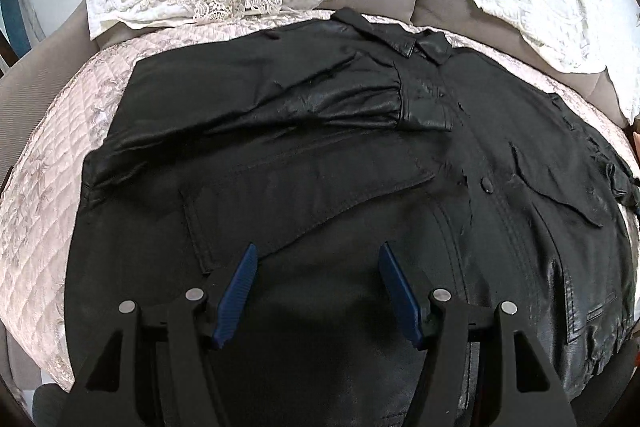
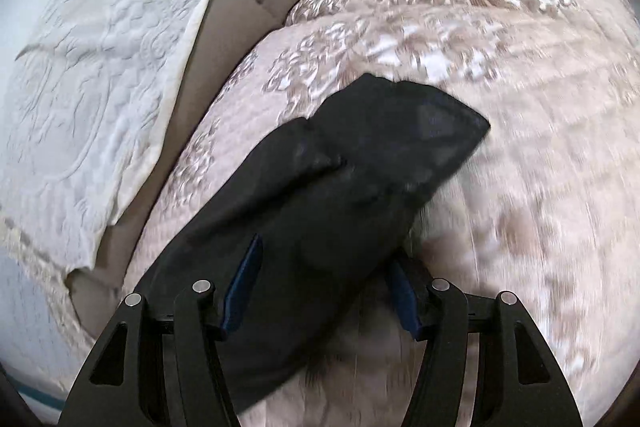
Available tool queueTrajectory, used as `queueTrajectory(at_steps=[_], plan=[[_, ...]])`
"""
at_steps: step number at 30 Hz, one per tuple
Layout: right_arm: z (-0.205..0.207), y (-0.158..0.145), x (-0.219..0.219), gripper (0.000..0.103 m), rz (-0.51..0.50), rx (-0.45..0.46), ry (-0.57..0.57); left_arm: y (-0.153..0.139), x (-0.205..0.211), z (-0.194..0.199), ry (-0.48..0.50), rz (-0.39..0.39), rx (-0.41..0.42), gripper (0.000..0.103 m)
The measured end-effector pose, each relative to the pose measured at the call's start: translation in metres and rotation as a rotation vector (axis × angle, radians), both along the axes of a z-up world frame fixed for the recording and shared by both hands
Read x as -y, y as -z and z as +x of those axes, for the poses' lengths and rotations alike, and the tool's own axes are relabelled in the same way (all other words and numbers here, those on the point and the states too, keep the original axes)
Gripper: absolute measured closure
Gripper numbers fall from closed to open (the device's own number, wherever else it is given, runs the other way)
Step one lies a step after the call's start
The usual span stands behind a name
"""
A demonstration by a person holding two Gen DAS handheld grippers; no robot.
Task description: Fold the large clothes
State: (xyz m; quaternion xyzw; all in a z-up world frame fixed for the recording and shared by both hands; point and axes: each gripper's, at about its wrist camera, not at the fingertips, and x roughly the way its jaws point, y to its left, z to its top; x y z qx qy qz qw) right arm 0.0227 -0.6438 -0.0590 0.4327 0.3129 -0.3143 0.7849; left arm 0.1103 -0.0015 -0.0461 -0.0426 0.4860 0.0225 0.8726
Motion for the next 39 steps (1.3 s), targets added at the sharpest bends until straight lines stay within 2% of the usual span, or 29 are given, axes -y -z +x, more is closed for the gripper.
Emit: queueTrajectory(at_steps=[1,2,4,8,12,14,17,20,25,28,29,30,32,36,39], plan=[[0.003,-0.002,0.002,0.071,-0.012,-0.043,0.010,0.000,0.001,0.000,-0.001,0.001,-0.001,0.038],[0.007,-0.005,0.004,0.095,-0.014,-0.058,0.005,0.000,0.001,0.001,-0.001,-0.001,-0.001,0.038],[0.014,-0.024,-0.004,0.099,-0.049,-0.040,-0.038,-0.003,0.001,0.000,0.000,-0.008,0.005,0.038],[0.030,-0.075,-0.046,0.100,-0.158,0.033,-0.182,-0.011,-0.002,-0.001,0.002,-0.015,0.025,0.038],[0.058,-0.123,-0.109,0.100,-0.222,0.130,-0.365,-0.016,-0.005,-0.004,0.002,-0.035,0.039,0.038],[0.077,-0.138,-0.153,0.100,-0.246,0.158,-0.475,-0.019,-0.007,-0.007,-0.004,-0.050,0.049,0.038],[0.102,-0.144,-0.215,0.100,-0.245,0.195,-0.624,-0.024,-0.012,-0.013,-0.011,-0.069,0.063,0.038],[0.130,-0.133,-0.268,0.100,-0.248,0.189,-0.753,-0.027,-0.020,-0.019,-0.023,-0.080,0.074,0.038],[0.174,-0.077,-0.356,0.100,-0.189,0.126,-0.953,-0.027,-0.038,-0.027,-0.056,-0.094,0.077,0.038],[0.191,-0.026,-0.396,0.093,-0.131,0.031,-1.033,-0.025,-0.048,-0.030,-0.076,-0.100,0.071,0.038],[0.197,-0.006,-0.406,0.084,-0.099,-0.019,-1.065,-0.024,-0.051,-0.031,-0.081,-0.101,0.069,0.038],[0.200,0.013,-0.413,0.078,-0.044,-0.062,-1.089,-0.024,-0.054,-0.032,-0.085,-0.101,0.068,0.038],[0.194,0.034,-0.413,0.078,0.020,-0.098,-1.094,-0.026,-0.059,-0.033,-0.091,-0.102,0.071,0.038],[0.163,0.022,-0.405,0.063,0.073,0.001,-1.124,-0.032,-0.064,-0.034,-0.091,-0.102,0.089,0.038],[0.140,0.001,-0.393,0.058,0.050,0.075,-1.141,-0.039,-0.057,-0.026,-0.063,-0.119,0.103,0.038]])
